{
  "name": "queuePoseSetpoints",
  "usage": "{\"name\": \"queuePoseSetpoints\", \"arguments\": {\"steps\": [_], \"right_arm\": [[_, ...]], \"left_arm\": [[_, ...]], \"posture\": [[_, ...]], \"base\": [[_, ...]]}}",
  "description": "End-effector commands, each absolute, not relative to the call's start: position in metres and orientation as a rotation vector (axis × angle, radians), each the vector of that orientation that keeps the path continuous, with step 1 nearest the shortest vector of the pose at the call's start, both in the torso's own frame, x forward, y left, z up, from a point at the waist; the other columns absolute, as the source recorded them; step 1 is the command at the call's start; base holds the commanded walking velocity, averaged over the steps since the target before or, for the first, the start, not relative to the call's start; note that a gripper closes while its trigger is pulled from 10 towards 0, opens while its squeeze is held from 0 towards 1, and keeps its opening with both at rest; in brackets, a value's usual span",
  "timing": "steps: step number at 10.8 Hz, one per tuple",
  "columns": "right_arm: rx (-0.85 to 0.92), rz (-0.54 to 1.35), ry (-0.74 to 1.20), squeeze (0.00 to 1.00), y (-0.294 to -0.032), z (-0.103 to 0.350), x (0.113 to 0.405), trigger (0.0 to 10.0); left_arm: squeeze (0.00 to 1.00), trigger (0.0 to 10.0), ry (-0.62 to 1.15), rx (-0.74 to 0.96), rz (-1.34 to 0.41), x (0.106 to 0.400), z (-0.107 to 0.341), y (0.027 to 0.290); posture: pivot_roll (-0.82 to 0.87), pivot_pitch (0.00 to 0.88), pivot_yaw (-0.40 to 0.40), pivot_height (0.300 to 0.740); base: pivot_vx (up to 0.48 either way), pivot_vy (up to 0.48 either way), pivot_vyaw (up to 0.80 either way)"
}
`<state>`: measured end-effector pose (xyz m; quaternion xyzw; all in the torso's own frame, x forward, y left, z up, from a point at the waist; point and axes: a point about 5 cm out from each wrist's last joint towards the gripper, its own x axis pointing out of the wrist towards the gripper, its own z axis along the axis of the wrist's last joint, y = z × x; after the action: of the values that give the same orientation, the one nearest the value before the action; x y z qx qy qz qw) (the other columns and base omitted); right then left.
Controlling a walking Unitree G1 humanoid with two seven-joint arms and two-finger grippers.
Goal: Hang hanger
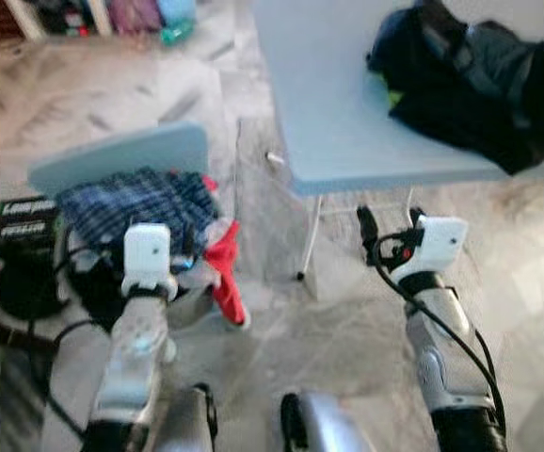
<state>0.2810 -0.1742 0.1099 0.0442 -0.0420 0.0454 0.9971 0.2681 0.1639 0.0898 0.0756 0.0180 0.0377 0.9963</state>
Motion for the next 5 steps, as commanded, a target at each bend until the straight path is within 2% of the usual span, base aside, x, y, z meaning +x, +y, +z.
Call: {"name": "queuePoseSetpoints", "arguments": {"steps": [1, 3, 5], "right_arm": [[0.087, 0.091, -0.074, 0.0, -0.177, 0.11, 0.275, 10.0], [0.073, 0.092, -0.051, 0.0, -0.18, 0.108, 0.267, 10.0], [0.05, 0.109, -0.051, 0.0, -0.181, 0.111, 0.258, 10.0]], "left_arm": [[0.0, 10.0, 0.121, 0.168, 0.084, 0.265, 0.082, 0.172], [0.0, 10.0, 0.205, 0.18, 0.049, 0.264, 0.07, 0.182], [0.0, 10.0, 0.26, 0.157, -0.038, 0.261, 0.061, 0.176]], "posture": [[-0.04, 0.245, -0.07, 0.74], [-0.06, 0.275, -0.082, 0.74], [-0.08, 0.294, -0.1, 0.74]], "base": [[0.0, 0.0, 0.0], [0.0, 0.0, 0.0], [0.0, 0.0, 0.0]]}}
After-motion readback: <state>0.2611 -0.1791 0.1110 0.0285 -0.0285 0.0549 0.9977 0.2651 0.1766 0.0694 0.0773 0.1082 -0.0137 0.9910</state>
